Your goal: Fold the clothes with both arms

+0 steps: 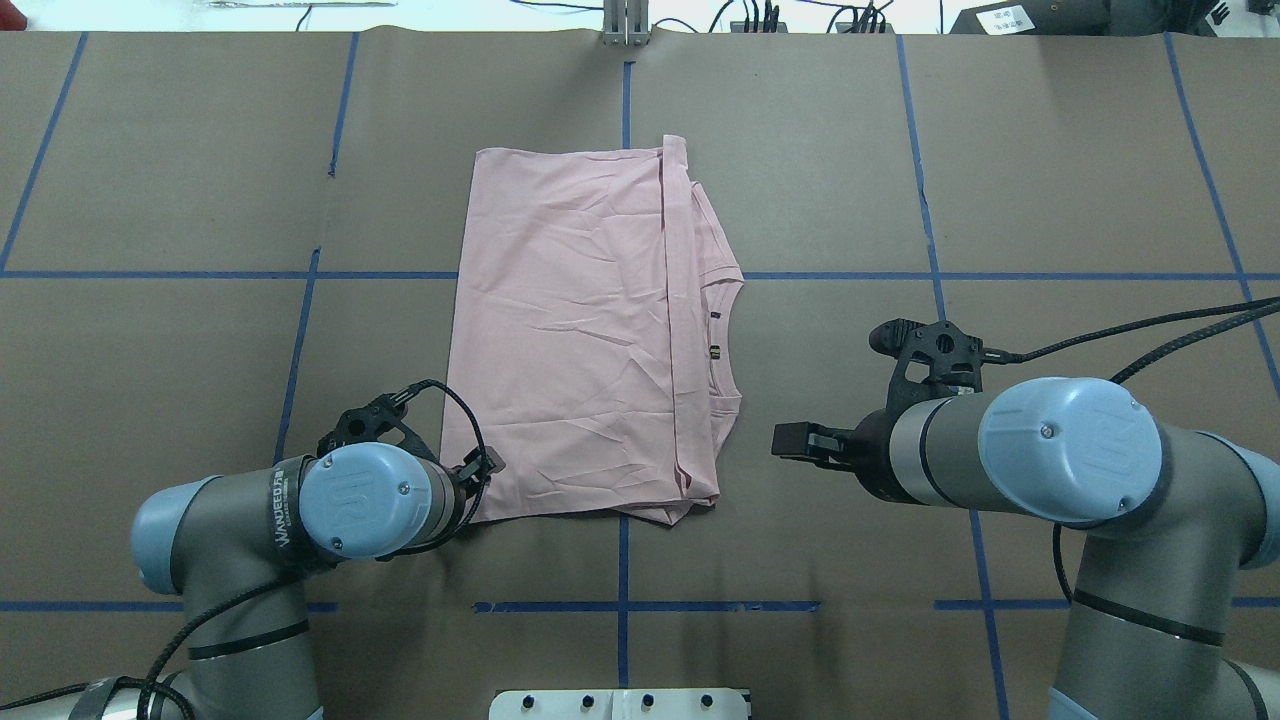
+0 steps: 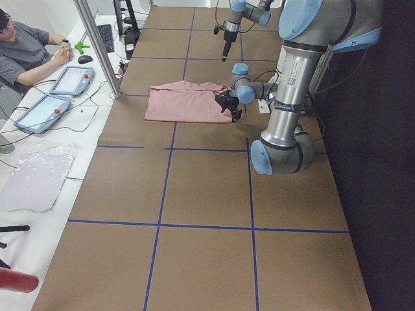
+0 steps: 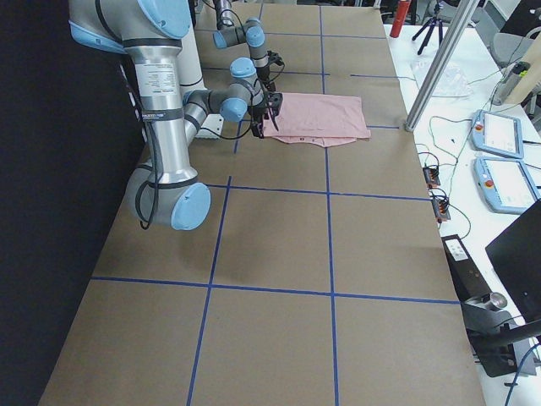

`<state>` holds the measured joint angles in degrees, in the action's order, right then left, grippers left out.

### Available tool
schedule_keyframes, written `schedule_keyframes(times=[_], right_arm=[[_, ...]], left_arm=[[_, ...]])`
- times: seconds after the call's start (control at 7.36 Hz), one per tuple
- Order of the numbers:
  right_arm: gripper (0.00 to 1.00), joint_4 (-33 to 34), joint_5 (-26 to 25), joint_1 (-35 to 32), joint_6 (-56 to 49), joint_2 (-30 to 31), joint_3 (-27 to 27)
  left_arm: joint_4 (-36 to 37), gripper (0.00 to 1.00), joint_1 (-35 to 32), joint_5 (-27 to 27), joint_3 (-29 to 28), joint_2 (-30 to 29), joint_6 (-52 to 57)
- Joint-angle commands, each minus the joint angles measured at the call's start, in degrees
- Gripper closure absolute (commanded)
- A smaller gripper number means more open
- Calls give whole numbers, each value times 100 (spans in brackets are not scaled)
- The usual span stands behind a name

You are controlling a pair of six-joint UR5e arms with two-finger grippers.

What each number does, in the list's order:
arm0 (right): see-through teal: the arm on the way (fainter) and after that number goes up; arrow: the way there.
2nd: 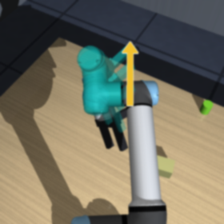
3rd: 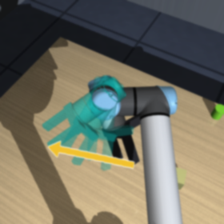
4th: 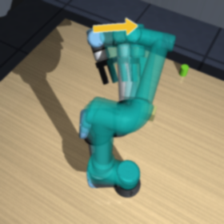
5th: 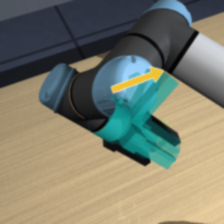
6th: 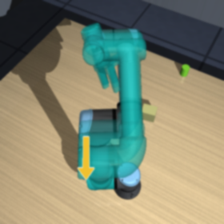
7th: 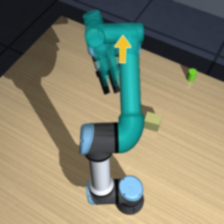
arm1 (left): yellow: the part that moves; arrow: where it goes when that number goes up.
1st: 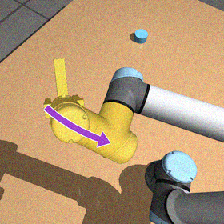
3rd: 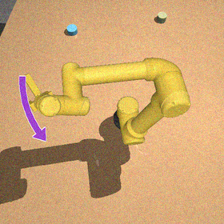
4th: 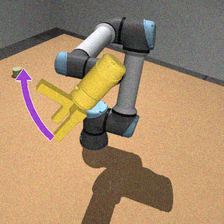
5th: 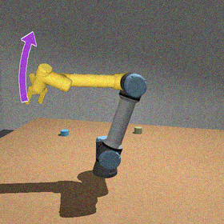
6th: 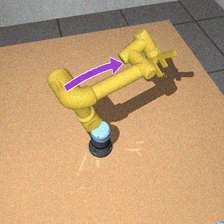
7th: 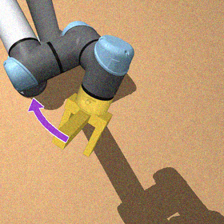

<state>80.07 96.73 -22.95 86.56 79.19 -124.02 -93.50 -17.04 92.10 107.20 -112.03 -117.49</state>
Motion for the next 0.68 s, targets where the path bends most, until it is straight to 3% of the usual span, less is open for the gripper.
schedule_keyframes(times=[0.0,0.54], right_arm=[[0,0,3,-16,-8,0,-8],[0,0,3,-51,-8,9,-8]], left_arm=[[-1,2,-1,1,-24,-3,-2],[8,5,34,-7,-7,6,-11]])
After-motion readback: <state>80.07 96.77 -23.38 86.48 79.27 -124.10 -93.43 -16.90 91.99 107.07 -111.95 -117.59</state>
